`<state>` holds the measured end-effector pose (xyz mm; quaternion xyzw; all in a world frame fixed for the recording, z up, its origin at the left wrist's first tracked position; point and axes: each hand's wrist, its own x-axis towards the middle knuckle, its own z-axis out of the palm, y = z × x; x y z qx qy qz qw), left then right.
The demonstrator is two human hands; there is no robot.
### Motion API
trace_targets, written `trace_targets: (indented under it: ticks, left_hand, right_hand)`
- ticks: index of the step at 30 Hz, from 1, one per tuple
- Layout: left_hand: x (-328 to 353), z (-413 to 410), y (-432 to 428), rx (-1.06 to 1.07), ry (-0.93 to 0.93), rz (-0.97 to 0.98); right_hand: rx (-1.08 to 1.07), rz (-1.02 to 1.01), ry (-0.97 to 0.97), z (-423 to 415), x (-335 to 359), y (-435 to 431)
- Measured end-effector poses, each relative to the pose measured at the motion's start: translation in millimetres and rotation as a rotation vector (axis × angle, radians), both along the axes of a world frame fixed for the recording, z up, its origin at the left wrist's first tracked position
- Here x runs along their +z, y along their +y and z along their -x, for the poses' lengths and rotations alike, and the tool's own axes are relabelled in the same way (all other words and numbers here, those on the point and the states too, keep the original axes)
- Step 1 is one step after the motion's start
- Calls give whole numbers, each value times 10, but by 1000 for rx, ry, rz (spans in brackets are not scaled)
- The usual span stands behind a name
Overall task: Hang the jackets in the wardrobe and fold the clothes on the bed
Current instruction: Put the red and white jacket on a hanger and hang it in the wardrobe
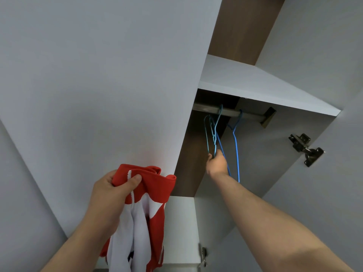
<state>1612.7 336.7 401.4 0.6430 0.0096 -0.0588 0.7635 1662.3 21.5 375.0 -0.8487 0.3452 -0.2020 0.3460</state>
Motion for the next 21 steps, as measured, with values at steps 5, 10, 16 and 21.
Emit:
trace_targets:
  ticks: [5, 10, 16, 21]
  left_hand:
    - [-66, -31, 50, 21, 26, -14]
    - [-94, -12, 80, 24, 46, -16]
    - [-89, 80, 167, 5, 53, -12]
    - [-30, 206, 179, -68, 95, 5]
  right_hand:
    - [-8, -7, -44, 11, -1, -32]
    - [24, -6, -135, 95, 117, -22]
    - [54, -40, -203, 429, 256, 10]
    - [64, -239, -312, 1016, 273, 229]
